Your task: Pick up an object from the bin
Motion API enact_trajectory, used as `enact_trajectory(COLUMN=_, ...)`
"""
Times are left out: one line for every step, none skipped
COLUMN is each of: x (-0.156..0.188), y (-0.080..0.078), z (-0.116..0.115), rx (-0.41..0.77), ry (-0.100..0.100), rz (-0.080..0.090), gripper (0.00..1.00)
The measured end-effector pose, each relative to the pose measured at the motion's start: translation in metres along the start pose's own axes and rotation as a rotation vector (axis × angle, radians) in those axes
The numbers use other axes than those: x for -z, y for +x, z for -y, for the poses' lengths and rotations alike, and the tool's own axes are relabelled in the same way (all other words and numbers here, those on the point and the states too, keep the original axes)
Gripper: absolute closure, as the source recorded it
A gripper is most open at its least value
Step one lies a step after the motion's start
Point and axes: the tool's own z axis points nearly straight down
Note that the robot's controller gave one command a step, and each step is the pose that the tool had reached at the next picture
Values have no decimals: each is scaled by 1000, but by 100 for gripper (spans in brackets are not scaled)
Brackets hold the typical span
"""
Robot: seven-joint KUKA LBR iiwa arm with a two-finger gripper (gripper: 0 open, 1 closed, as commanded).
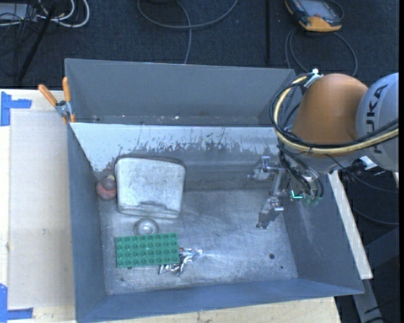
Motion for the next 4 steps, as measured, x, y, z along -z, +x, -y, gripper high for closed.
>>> enact_trajectory(x=-42, y=-37, z=-57, rx=56, ry=-3, rz=3, gripper=0)
enact_trajectory(x=-54, y=11, z=-155, rx=-122, ry=-3, rz=-3, gripper=0)
enact_trajectory(x=-95, y=58, z=-199, rx=-166, ry=1, rz=9, gripper=0)
enact_trajectory(x=-93, y=59, z=-200, rx=-165, ry=-1, rz=-4, gripper=100)
